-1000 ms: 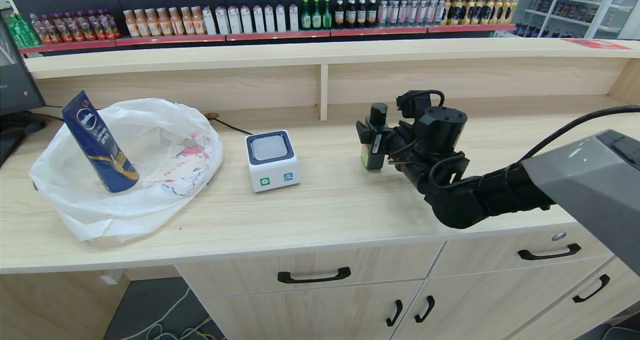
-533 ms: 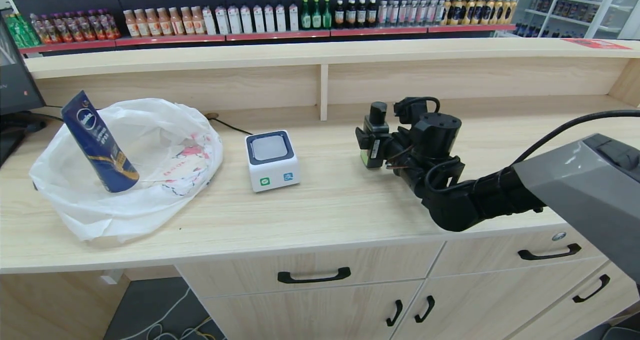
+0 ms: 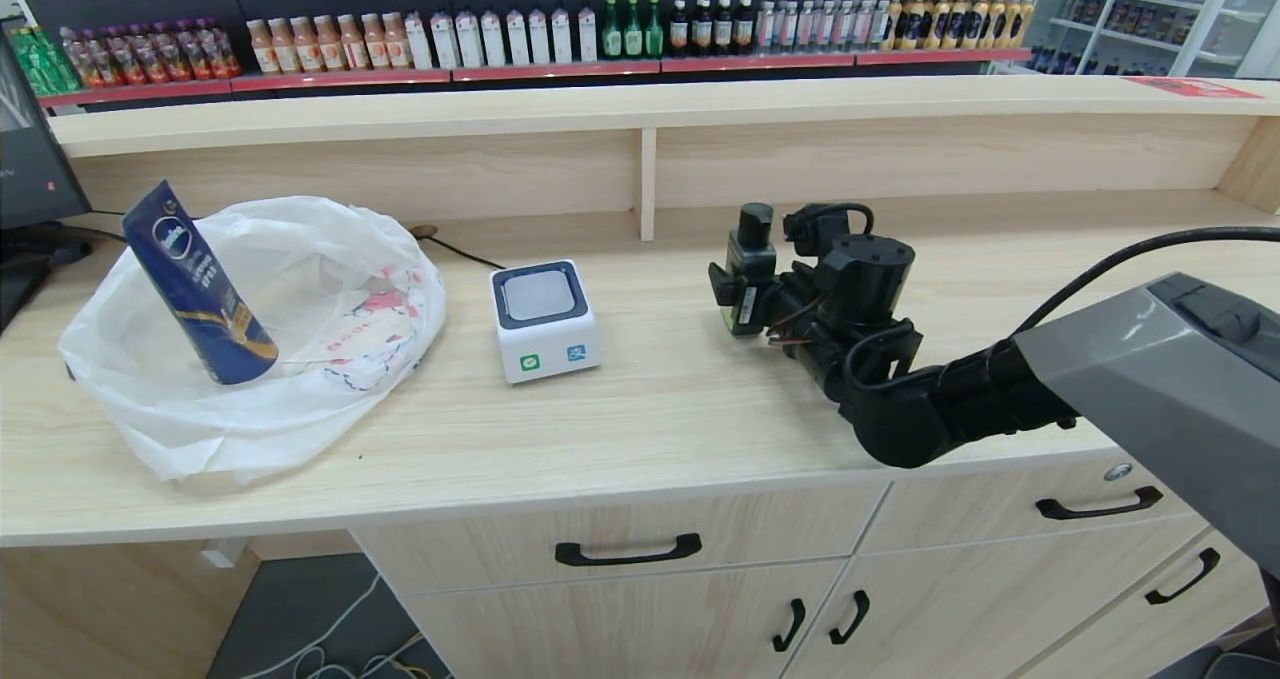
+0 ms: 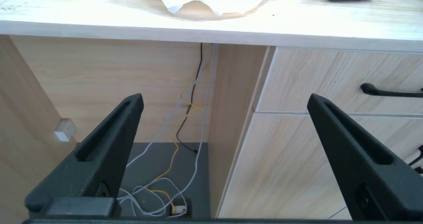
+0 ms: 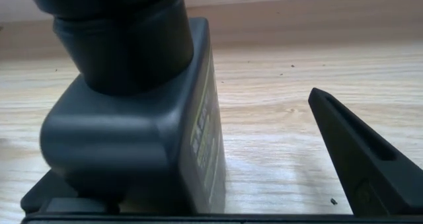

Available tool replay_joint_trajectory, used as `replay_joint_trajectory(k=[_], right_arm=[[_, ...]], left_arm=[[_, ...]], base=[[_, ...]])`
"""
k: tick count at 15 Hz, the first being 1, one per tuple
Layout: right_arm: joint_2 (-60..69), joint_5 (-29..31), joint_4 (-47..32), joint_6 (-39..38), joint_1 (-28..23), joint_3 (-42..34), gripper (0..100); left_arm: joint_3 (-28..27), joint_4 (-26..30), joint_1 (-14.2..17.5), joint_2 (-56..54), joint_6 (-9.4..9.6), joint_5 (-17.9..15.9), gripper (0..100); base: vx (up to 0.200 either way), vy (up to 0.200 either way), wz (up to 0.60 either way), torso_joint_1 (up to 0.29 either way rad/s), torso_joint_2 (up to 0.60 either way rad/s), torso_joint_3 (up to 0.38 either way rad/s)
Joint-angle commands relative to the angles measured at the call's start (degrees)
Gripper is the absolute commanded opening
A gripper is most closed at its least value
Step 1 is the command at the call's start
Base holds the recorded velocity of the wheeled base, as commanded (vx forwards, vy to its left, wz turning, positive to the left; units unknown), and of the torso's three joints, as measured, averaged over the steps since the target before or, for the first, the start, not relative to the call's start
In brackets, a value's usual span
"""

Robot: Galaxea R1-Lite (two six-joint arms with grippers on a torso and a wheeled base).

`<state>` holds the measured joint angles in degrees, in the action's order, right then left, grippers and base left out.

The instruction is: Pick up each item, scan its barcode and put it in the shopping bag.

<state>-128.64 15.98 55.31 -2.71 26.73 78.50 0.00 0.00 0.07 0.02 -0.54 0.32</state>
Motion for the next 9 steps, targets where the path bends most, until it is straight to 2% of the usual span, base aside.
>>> replay_joint_trajectory(k=[1,3,4,9], right_arm=[[-0.21,0.01,0.06,-0.02,-0.02,-0.01,100],[-0.30,0.01,0.15,-0.02,-0.02,-0.01,100],[-0.30,0.01,0.15,-0.02,-0.02,-0.01,0],[-0.12,0.89,1.47,-0.02,-0.02,-0.01,0]], left_arm=[[0.00,0.00,0.01,-0.02,0.01,0.03,100],[0.00,0.00,0.01,-0.02,0.01,0.03,100],[0.00,0.00,0.01,-0.02,0.01,0.03,100],[0.00,0.00,0.01,-0.02,-0.08,0.03,100]], base=[[0.000,0.000,0.00,0.000,0.00,0.000],[0.000,0.000,0.00,0.000,0.00,0.000],[0.000,0.000,0.00,0.000,0.00,0.000],[0.000,0.000,0.00,0.000,0.00,0.000]])
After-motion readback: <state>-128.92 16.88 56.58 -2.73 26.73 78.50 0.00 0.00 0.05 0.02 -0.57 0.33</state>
